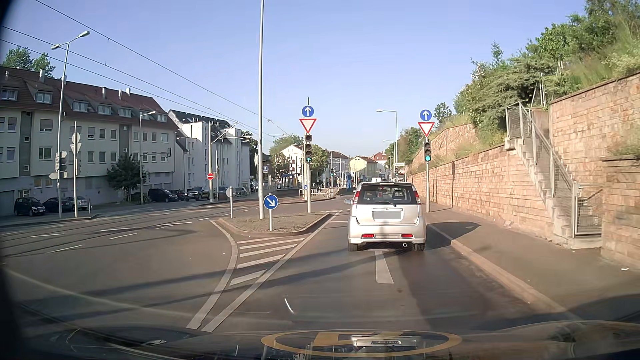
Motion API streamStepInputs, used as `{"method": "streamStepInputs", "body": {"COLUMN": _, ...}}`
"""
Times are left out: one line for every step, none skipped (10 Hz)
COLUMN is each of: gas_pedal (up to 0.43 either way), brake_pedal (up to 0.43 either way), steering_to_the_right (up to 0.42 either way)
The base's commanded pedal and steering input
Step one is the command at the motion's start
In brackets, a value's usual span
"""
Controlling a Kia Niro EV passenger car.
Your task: Follow the waypoints while adhering to traffic rules and regulations
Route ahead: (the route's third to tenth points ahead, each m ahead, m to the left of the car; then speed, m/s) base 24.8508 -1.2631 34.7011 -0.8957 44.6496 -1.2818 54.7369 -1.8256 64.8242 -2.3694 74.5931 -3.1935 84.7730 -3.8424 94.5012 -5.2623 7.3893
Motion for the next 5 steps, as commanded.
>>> {"method": "streamStepInputs", "body": {"gas_pedal": 0.059, "brake_pedal": 0.0, "steering_to_the_right": 0.021}}
{"method": "streamStepInputs", "body": {"gas_pedal": 0.059, "brake_pedal": 0.0, "steering_to_the_right": 0.021}}
{"method": "streamStepInputs", "body": {"gas_pedal": 0.067, "brake_pedal": 0.0, "steering_to_the_right": 0.022}}
{"method": "streamStepInputs", "body": {"gas_pedal": 0.067, "brake_pedal": 0.0, "steering_to_the_right": 0.023}}
{"method": "streamStepInputs", "body": {"gas_pedal": 0.067, "brake_pedal": 0.0, "steering_to_the_right": 0.026}}
